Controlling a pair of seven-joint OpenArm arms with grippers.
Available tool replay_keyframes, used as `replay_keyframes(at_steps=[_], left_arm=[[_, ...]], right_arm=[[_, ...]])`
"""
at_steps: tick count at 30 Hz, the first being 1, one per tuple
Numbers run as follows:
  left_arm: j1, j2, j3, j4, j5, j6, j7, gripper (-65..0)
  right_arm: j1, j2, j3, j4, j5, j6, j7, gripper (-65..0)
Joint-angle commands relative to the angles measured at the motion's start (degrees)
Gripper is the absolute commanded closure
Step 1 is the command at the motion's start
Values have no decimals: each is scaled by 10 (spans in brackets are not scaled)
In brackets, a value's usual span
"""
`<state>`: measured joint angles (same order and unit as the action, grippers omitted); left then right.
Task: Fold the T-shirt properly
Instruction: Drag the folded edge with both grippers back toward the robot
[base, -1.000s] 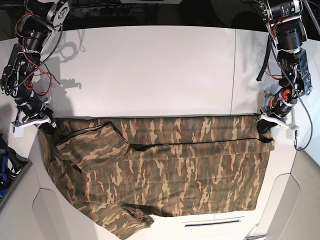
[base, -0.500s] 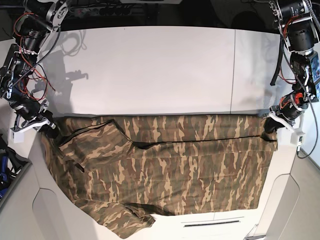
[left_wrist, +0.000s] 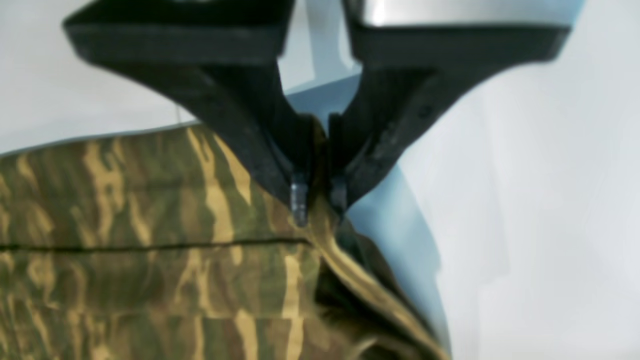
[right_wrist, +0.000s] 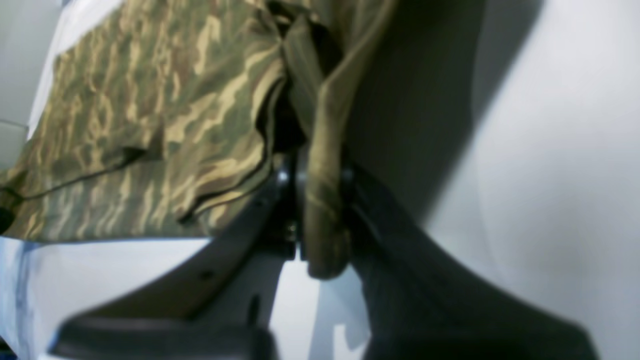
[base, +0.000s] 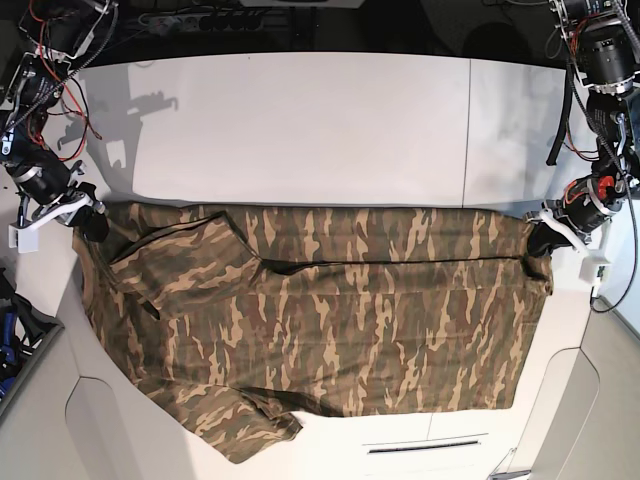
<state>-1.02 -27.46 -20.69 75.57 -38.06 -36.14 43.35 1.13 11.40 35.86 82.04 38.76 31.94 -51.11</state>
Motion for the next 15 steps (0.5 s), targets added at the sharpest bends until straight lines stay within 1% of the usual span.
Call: replay_keyframes(at_steps=[1,6,10,15], left_arm=[[2,-12,-5,21,-19,-7,-10,0],[60,-11,-16,88,-23,-7,-10,0],[107,-11,-45,143,-24,-5,-6,0],[162,-10,-82,199,-24,-5,-5,0]], right_arm=[[-2,12,2,16,23,4,10,0],[-48,31,5,35,50,5,-1,0],[-80,41,16,54,80,5,-25,0],[-118,47,30,73,103,5,-32,0]])
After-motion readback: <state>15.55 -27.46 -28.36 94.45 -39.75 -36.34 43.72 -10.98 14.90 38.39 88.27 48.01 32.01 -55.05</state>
